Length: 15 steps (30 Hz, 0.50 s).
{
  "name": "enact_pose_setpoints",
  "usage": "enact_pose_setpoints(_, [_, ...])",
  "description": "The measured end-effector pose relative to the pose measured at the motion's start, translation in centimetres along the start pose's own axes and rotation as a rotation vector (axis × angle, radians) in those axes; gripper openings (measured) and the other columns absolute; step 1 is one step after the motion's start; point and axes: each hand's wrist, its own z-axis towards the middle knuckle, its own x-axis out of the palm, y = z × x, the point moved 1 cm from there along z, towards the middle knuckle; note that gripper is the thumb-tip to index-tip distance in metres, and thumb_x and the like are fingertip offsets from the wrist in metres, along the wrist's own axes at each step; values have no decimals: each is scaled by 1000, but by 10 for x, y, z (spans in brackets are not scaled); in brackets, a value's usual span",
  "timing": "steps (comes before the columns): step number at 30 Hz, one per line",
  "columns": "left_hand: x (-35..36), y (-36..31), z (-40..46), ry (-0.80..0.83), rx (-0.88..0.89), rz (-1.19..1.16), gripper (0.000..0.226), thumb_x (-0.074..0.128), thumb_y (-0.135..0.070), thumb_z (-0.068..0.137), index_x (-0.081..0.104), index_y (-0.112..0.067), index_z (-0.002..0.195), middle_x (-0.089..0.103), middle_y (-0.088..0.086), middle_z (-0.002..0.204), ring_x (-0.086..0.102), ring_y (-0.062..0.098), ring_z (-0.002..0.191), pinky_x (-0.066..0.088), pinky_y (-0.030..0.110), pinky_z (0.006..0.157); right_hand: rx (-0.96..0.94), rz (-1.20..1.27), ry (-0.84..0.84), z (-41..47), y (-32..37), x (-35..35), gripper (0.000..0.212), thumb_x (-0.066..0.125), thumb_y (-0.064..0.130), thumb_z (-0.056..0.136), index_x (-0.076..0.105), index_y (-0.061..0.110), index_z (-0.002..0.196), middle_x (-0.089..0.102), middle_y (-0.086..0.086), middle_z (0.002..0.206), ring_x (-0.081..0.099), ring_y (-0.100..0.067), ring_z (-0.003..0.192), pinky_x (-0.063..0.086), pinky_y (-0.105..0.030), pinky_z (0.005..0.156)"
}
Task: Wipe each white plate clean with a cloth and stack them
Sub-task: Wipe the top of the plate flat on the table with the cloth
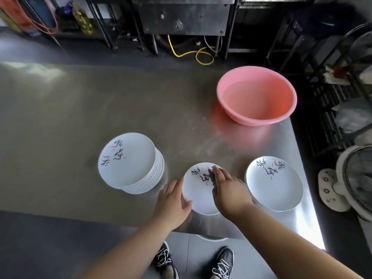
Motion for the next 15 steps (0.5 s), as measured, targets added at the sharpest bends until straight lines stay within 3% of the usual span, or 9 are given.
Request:
enact_pose_setpoints(2, [5,6,-2,5,54,101,87,46,-62,91,22,-25,166,28,-7,169,23,17,154,23,41,125,-152,-44,148,2,9,17,72,38,27,105,7,17,169,3,1,176,13,-24,162,14,-36,130])
enact_pose_setpoints(4, [11,13,-2,37,87,152,88,38,-64,96,3,-29,169,-3,-12,176,-3,10,161,3,37,129,-215,-122,287,1,7,41,71,29,31,108,-6,16,167,-26,6,169,-12,-24,162,-4,-38,131])
enact_pose_setpoints(5, [13,15,-2,44,104,177,88,35,-64,98,-3,-30,168,-9,-14,175,-9,9,161,0,38,129,-223,-159,313,0,4,51,71,27,33,108,-10,16,167,-34,7,165,-18,-24,161,-7,-39,131])
enact_pose_setpoints(7, [17,17,-2,30,133,212,84,35,-61,99,-2,-31,169,-6,-13,176,-6,14,162,5,46,131,-211,-188,297,1,-1,64,73,24,42,106,-8,20,167,-36,9,164,-23,-24,159,-11,-39,129])
enact_pose_setpoints(11, [24,18,-2,-34,160,231,79,40,-57,100,14,-26,169,9,-7,176,7,22,163,17,56,128,-194,-239,206,21,5,65,80,15,66,101,-2,23,166,-23,8,170,-29,-26,157,-20,-44,125])
enact_pose_setpoints(13, [27,20,-2,-46,167,237,80,41,-58,100,18,-24,168,11,-5,176,8,24,163,18,57,128,-200,-264,253,26,9,64,87,10,71,97,-6,21,167,-30,7,166,-28,-26,157,-18,-46,126])
enact_pose_setpoints(15, [28,21,-3,-15,162,244,84,42,-61,98,16,-24,168,11,-5,176,7,24,163,16,57,128,-251,-290,301,15,8,65,89,12,73,98,-4,19,167,-24,4,169,-21,-29,159,-10,-48,129])
